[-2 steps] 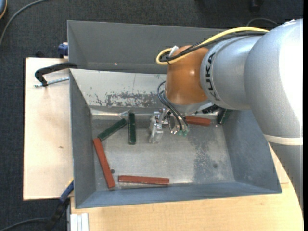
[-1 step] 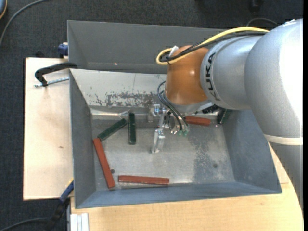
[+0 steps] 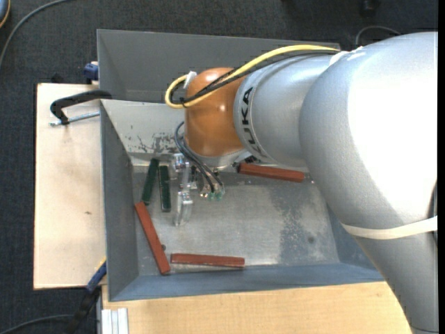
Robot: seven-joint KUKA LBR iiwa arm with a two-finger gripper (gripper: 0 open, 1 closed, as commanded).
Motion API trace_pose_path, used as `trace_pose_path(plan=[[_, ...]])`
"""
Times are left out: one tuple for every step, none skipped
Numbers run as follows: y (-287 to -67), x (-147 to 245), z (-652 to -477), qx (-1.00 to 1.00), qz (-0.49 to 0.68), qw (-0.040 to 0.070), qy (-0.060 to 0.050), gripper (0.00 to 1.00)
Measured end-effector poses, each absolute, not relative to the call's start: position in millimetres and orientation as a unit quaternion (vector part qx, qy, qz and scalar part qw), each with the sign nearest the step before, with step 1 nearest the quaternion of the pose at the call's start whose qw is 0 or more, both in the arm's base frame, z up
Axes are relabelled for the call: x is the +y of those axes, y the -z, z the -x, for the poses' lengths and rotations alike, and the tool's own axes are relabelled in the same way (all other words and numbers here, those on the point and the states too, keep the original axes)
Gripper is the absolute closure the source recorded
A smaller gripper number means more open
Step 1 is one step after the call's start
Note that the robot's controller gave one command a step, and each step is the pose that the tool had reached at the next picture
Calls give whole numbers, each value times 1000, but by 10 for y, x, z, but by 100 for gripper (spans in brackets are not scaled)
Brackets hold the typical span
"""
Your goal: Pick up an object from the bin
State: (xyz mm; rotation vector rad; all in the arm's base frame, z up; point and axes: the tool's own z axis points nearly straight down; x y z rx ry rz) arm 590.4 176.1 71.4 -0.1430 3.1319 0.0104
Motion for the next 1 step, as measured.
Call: trace_pose_path(plan=[[-1765, 1213, -5720, 1000, 8, 6, -1, 0]])
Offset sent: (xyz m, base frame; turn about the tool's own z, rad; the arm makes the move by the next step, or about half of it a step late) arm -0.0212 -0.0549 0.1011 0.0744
